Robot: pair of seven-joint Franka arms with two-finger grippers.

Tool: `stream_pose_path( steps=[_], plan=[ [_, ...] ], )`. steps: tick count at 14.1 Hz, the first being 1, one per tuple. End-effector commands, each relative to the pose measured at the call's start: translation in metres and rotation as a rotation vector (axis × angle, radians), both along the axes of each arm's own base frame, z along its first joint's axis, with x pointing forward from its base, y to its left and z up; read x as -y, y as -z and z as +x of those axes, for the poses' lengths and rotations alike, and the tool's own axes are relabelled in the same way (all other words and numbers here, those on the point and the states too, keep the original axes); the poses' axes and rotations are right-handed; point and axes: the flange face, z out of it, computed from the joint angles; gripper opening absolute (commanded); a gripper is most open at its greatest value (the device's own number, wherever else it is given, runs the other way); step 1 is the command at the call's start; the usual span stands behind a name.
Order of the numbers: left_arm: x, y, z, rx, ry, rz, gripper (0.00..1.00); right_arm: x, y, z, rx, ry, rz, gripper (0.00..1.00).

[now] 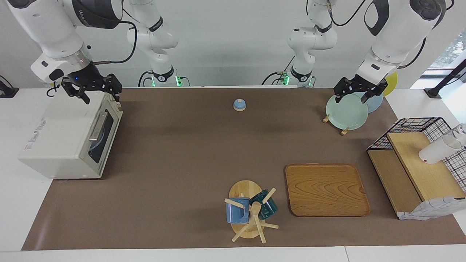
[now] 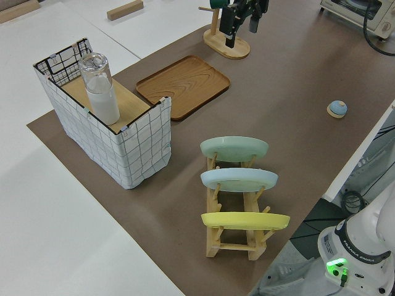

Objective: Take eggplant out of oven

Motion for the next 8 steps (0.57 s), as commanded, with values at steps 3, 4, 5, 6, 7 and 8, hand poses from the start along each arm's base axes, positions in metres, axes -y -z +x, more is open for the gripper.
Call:
stream_pose_path(
  steps=[3, 4, 5, 6, 7, 8],
  plan=[
    [-0.0014, -0.0041, 0.0005, 0.011, 0.002, 0.013, 1.00, -0.0014, -0.0045, -0.0024, -0.003, 0.012, 0.007, 1.00],
    [-0.0014, -0.0026, 0.0008, 0.008, 0.002, 0.013, 1.00, -0.0024, -0.0060, -0.0038, 0.001, 0.009, 0.000, 1.00],
    [-0.0014, -0.0041, 0.0005, 0.011, 0.002, 0.013, 1.00, -0.0007, -0.0083, -0.0046, 0.010, 0.011, 0.000, 1.00],
    [-0.0014, -0.0041, 0.0005, 0.011, 0.002, 0.013, 1.00, 0.0021, -0.0063, -0.0045, 0.014, 0.016, 0.004, 1.00],
    [-0.0014, -0.0033, 0.0009, 0.010, 0.002, 0.013, 1.00, 0.0022, -0.0047, -0.0042, 0.019, 0.006, 0.005, 1.00],
    [-0.0014, -0.0041, 0.0005, 0.011, 0.002, 0.013, 1.00, 0.0021, -0.0035, -0.0046, 0.018, -0.005, 0.006, 1.00]
  ],
)
